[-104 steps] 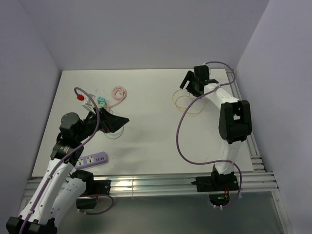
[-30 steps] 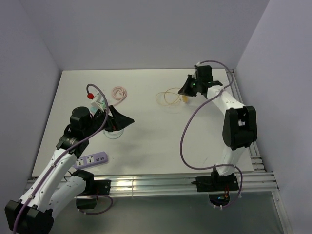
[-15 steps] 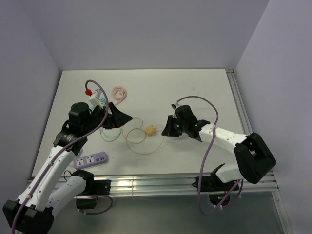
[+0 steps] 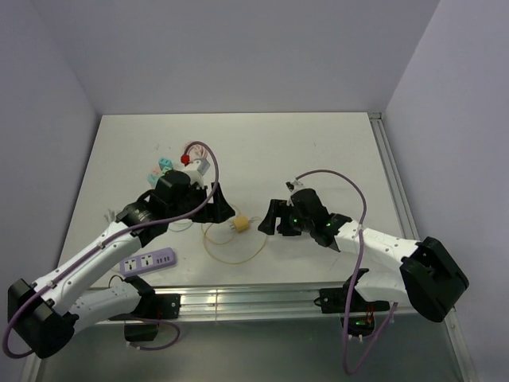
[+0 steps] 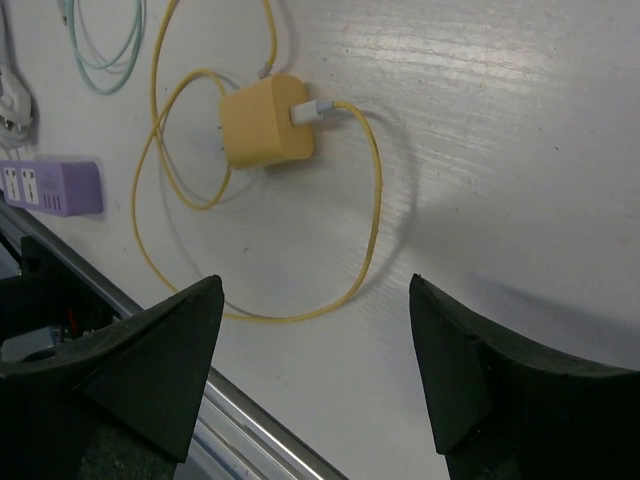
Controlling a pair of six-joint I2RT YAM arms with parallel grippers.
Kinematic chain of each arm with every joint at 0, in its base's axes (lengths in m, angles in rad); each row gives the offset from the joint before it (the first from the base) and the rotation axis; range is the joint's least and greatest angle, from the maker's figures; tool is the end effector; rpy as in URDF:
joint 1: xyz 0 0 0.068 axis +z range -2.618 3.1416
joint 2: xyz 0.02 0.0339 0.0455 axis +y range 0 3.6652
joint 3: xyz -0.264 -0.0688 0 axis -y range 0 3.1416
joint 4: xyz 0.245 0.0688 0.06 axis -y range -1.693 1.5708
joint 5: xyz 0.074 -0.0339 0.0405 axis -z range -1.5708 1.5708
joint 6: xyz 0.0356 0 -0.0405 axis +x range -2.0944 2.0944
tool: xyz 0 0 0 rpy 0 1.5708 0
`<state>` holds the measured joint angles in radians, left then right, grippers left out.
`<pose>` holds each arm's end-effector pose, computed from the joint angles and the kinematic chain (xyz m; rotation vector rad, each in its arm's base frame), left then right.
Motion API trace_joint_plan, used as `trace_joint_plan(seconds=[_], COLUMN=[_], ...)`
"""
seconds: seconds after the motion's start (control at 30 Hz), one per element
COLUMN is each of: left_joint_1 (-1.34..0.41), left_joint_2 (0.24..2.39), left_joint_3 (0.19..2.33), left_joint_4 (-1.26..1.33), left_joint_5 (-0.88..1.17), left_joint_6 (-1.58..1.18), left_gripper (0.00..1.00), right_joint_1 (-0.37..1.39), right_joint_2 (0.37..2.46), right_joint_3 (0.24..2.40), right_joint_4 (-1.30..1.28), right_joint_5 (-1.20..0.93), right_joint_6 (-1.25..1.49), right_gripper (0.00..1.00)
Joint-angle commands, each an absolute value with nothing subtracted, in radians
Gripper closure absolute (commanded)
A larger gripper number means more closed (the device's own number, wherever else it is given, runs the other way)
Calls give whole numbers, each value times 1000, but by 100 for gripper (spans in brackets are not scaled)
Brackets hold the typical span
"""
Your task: Insert the plug
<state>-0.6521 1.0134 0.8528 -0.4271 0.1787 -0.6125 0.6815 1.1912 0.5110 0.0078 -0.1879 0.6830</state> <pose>0.1730 -0.1401 0.2971 0.1554 2.2910 -0.8915 0.1788 0.1536 0.1834 -0.1073 2.4019 0.9057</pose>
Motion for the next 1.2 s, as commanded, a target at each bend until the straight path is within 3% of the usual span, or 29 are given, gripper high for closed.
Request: trace_joint_plan(seconds=[0.0,0.3,0.5,0.73,0.83,1.17], left_joint_1=[-687,-689,-689,-689,-689,-690], left_joint_2=[989,940,940,923,931,959], left_joint_3=[897,891,879,868,867,884], left_joint_4=[-460,-440,-416,-419,-425,-414], left_joint_5=[32,80,101,81,69,72], left_joint_6=[-594,-618,-646,-646,-644,-689], left_gripper=[19,19,22,23,24,26], right_joint_1=[689,689,689,693,704,718], right_joint_2=[1178,1267,1420,1438,1364,1261], right_joint_3=[514,456,477,500,531,732], right_joint_4=[63,156,238,252,186,-38], right_joint_5=[-190,-169,-169,-184,-158,-152], right_joint_6=[675,721,736,733,684,483], right_gripper=[18,23,36,84,97,100])
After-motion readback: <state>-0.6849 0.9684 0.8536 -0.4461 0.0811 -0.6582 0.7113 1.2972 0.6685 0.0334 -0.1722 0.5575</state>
